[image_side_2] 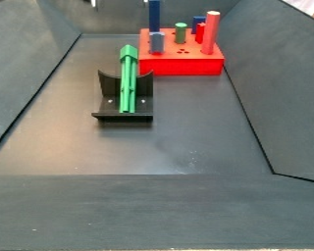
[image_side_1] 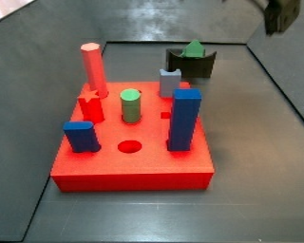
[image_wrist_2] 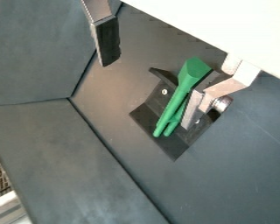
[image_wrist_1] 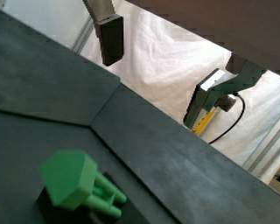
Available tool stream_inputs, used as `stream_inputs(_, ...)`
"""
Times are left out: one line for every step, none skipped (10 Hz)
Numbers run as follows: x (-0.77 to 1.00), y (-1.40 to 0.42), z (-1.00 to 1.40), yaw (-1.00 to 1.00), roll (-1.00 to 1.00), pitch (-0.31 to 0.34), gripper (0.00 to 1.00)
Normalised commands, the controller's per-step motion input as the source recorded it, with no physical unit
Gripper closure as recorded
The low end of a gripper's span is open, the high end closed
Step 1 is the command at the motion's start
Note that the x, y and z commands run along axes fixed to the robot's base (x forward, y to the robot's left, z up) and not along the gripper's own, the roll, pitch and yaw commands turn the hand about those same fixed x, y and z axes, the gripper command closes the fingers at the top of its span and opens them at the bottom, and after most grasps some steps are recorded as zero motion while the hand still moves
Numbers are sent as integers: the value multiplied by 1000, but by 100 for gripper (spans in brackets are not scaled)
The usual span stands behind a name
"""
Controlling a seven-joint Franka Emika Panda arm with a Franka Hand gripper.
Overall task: Pick up the 3 prong object. Move up. Place the 3 prong object on the fixture. Regrasp the 3 prong object. Move to above the board. Insert the 3 prong object.
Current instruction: Regrasp the 3 prong object.
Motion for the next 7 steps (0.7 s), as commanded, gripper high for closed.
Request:
stream_inputs(43, 35, -1000, -38, 78, -189, 0)
stream_inputs(43, 32, -1000, -90, 64, -156, 0)
stream_inputs(44, 32, -1000, -107, 60, -136, 0)
stream_inputs(47, 32, -1000, -123, 53, -93, 0)
stream_inputs(51, 30, -1000, -119, 48, -51, 0)
stream_inputs(54, 30, -1000, -111, 48, -23, 0)
stream_inputs(57, 26, -1000, -98, 46, -10, 0)
